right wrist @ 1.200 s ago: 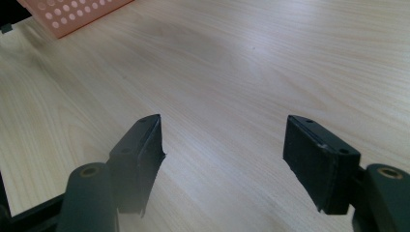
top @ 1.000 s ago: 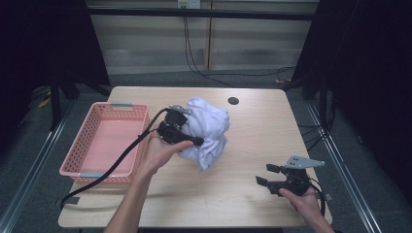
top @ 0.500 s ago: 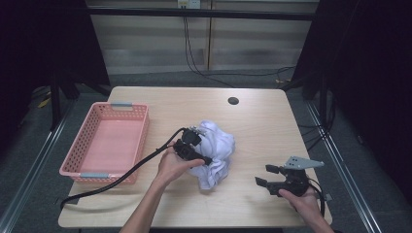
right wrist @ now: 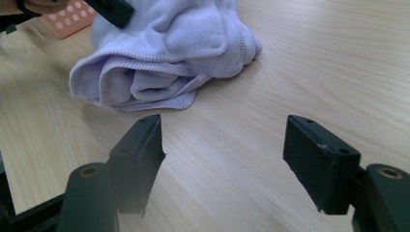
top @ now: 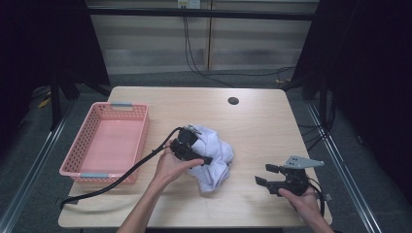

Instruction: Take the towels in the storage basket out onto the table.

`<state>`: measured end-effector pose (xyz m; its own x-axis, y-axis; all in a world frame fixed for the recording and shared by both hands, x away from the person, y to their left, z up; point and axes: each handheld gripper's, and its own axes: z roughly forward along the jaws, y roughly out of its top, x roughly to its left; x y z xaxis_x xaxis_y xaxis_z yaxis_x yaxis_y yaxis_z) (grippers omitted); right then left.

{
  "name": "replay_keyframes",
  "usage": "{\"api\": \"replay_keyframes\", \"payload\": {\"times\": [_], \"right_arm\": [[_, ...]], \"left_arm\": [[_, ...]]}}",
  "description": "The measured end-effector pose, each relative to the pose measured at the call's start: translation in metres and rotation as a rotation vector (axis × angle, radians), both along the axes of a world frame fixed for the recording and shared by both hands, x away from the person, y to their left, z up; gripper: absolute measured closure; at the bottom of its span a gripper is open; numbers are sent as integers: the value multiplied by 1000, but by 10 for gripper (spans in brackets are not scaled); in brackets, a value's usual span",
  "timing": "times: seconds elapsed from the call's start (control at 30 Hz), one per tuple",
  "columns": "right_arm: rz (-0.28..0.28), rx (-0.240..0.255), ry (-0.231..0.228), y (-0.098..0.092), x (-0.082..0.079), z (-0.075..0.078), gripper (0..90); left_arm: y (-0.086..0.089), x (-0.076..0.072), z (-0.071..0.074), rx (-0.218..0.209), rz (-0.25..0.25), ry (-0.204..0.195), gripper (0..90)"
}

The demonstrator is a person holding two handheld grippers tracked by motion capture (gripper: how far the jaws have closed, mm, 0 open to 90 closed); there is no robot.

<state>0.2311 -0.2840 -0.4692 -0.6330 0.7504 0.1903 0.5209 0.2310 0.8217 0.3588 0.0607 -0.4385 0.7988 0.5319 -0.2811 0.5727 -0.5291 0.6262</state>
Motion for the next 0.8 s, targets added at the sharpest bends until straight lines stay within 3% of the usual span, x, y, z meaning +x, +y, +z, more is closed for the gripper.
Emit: {"api": "replay_keyframes", "payload": {"times": [0.07,0.13,0.17,0.23,0.27,0.33,0.47,0.53,0.57,0.67,0.7,0.8], "right_arm": [[-1,1,2,1,2,1,305],[1,4,4,3,4,1,305],[7,1,5,5,6,2,305],[18,-6,4,10,8,2,305],[22,-6,6,12,9,3,305],[35,-16,10,16,9,4,305],[60,-22,8,23,14,5,334],[76,-22,9,28,18,6,390],[83,-24,10,32,19,6,402],[111,-12,16,43,25,7,443],[122,-7,16,47,27,8,457],[157,2,31,62,30,7,513]], "left_arm": [[5,-4,5,8,19,-28,189],[13,-9,9,-28,24,-42,241],[14,-10,10,-22,35,-45,255],[17,-13,12,41,38,-63,233],[18,-18,14,35,50,-79,243],[25,-25,19,-12,39,-75,309],[35,-45,29,-9,26,-118,416],[42,-55,29,-66,28,-86,479],[44,-61,29,-69,30,-89,511],[50,-75,27,-30,12,-125,538],[53,-78,26,-43,-6,-131,536],[60,-89,21,-74,7,-138,521]]}}
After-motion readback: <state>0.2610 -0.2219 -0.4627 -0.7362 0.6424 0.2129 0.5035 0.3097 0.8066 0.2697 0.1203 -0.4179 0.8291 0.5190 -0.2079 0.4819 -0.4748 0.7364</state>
